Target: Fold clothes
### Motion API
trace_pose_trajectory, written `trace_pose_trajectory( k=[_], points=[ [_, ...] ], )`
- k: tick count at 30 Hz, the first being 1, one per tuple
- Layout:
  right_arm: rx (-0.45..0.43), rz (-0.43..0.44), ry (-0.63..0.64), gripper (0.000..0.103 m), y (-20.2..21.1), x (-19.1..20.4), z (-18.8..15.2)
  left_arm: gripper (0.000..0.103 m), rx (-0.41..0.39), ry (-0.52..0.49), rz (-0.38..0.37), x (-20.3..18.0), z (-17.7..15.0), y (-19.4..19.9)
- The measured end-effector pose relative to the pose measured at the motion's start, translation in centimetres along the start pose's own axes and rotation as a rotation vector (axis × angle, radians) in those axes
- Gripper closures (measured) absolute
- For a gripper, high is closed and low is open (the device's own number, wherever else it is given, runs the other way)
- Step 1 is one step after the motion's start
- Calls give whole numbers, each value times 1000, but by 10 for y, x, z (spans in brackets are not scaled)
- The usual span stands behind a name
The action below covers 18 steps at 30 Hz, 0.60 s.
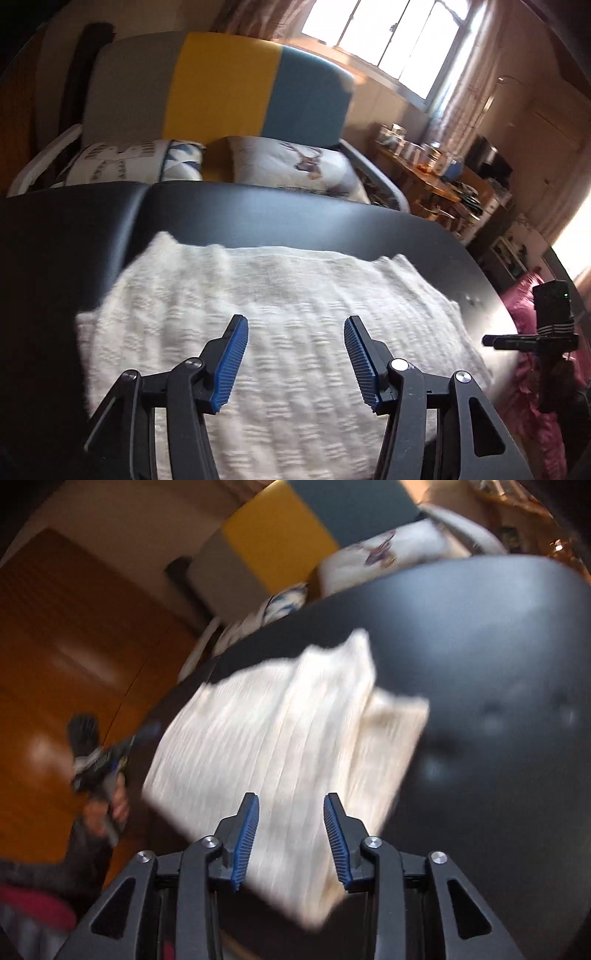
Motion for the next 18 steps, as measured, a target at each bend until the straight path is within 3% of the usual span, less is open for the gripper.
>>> trace_pose_trajectory(
  k=[3,5,10,16,18],
  points=[
    [57,11,23,65,-5,0,-37,48,67,-92,-63,-47,2,-31],
    [38,34,15,65,-3,-3,-48,48,106,-151,-84,-75,4,-56],
    [-12,151,-6,64,-10,-3,-38,48,191,-259,-110,-124,9,-111],
    [146,342,87,61,-30,26,-46,47,290,-275,-67,-133,3,-155],
    [243,343,190,61,-33,41,-62,43,354,-244,-12,-120,-11,-171]
  ],
)
Point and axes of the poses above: each gripper's, at about its wrist camera, not at the fingertips, and y roughly against the way its jaws point, x to its left, z to its top, the point moved 9 cm from there along -y, roughly the way its jaws point, and after that the axes turned 8 degrees about -z, right-handed, at the moved point
